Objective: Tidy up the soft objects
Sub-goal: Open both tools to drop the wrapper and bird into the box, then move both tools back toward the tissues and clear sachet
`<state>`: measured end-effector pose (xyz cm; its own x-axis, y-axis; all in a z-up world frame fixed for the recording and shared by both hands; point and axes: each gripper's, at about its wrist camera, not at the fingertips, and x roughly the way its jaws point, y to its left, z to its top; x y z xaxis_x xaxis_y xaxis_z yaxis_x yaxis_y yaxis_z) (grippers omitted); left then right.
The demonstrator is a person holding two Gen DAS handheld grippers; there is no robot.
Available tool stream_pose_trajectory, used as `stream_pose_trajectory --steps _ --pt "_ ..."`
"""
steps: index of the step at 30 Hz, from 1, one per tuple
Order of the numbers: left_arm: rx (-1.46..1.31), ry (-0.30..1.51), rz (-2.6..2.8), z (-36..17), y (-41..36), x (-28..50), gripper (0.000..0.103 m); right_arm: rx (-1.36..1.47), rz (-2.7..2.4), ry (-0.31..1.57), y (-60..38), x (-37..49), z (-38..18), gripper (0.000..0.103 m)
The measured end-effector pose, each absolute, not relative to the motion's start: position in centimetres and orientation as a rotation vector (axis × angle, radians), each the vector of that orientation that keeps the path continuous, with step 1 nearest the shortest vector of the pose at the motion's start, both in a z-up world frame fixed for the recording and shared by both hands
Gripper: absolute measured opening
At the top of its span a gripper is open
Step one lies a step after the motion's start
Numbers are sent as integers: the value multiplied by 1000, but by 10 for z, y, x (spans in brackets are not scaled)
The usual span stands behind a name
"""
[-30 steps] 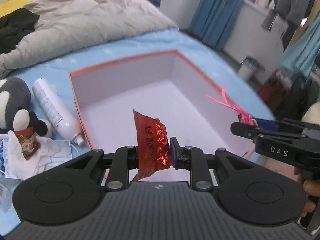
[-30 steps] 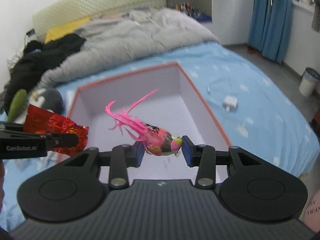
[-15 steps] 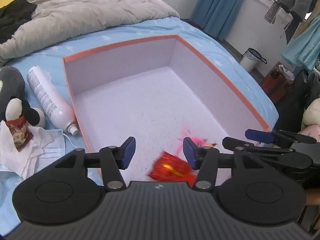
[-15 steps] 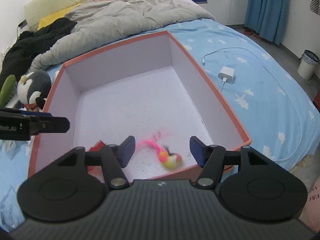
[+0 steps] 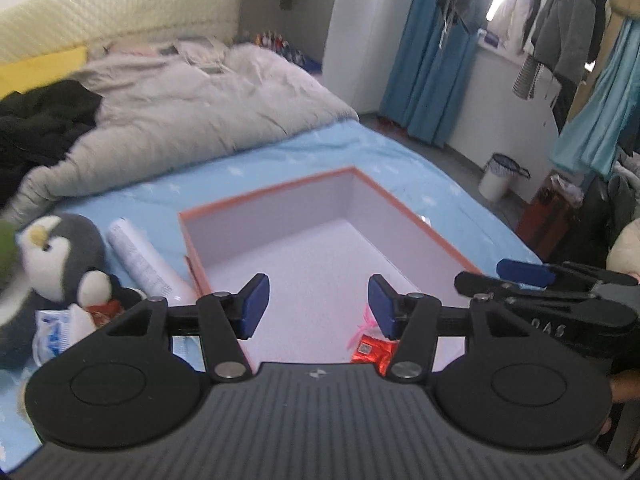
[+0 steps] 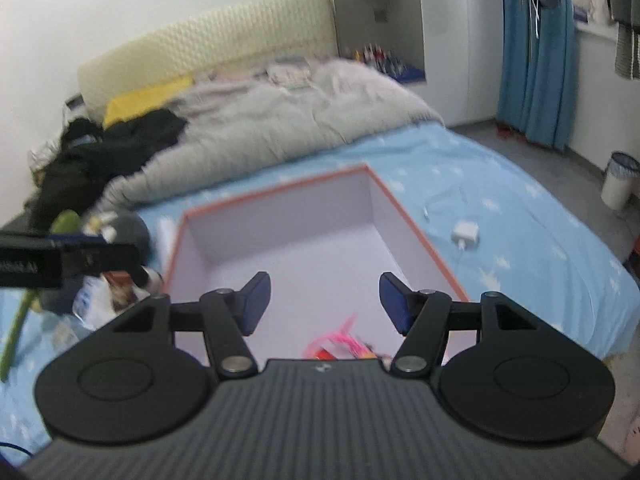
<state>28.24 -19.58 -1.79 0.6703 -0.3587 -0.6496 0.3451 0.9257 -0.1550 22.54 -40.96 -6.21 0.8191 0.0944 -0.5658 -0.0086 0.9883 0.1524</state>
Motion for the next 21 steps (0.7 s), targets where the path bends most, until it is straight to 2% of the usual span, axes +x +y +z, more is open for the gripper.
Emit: stream_pose_trajectory --steps 11,21 --pt "-55 623 -359 27 -148 221 61 98 163 466 -365 196 -18 63" --pt "-120 612 -274 22 -89 182 61 112 251 418 -317 167 -16 63"
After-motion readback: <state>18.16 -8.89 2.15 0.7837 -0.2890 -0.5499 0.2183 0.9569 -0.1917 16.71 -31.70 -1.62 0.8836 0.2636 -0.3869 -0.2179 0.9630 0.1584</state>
